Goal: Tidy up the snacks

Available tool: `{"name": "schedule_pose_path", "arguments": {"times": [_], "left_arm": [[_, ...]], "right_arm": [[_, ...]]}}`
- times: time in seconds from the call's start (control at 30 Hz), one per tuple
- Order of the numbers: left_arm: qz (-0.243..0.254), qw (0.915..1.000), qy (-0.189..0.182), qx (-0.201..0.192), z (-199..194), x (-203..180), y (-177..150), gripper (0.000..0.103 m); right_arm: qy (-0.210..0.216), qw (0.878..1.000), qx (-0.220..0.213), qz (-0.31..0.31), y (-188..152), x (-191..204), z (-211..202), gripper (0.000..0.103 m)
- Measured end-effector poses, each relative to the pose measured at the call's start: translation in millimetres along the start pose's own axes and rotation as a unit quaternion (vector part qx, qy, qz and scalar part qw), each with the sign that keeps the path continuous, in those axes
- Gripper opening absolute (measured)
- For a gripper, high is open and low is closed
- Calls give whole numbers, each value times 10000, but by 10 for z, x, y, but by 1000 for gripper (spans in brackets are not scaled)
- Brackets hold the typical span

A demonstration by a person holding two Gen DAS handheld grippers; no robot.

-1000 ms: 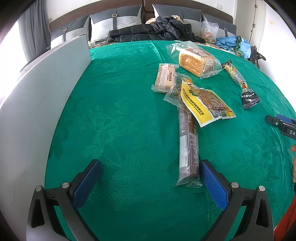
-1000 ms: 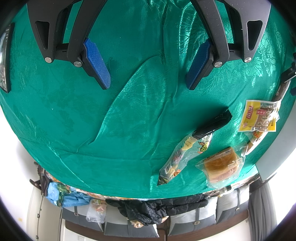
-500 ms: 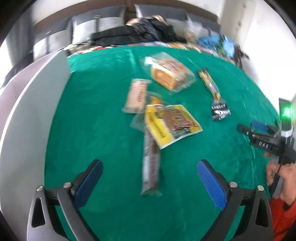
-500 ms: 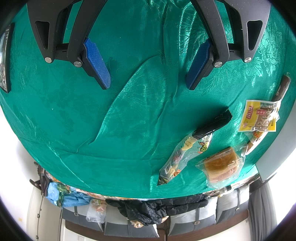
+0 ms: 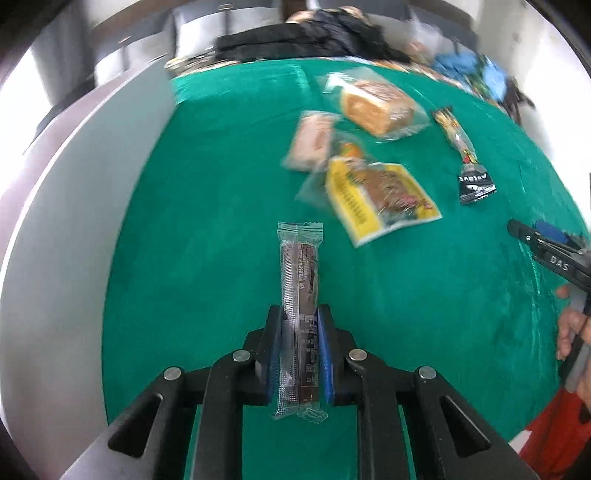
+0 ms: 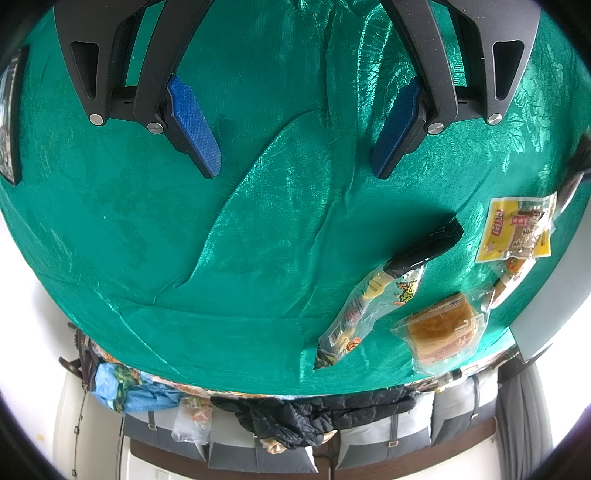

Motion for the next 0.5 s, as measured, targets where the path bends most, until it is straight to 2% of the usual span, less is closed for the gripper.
{"name": "schedule_pose_path", "arguments": {"times": [0.1, 0.17, 0.2, 0.23, 0.5], "left_arm": [[-310, 9994, -41, -114, -39, 147, -128, 22], [-416, 9991, -37, -53, 22, 201, -132, 40], [-455, 9989, -43, -92, 25, 204, -140, 56], [-488, 9987, -18, -175, 50, 227, -135, 66], [-127, 9985, 328, -418, 127, 172, -116, 72]], "right_arm": [[-3, 10000, 0, -2, 2, 3, 1, 86], [-1, 10000, 1, 0, 1, 1, 1, 86], [-1, 10000, 2, -1, 2, 2, 0, 86], [-1, 10000, 1, -1, 1, 1, 0, 86], [1, 10000, 5, 0, 4, 1, -1, 86]]}}
Point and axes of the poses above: each gripper's, at about its wrist camera, not at the fingertips, and z roughly the way its jaws point, x to its left, y to its top, the point moved 4 cm from there along z, roughly the way its jaws point, and after that the axes turned 9 degrees about z, right-handed, at the moved point
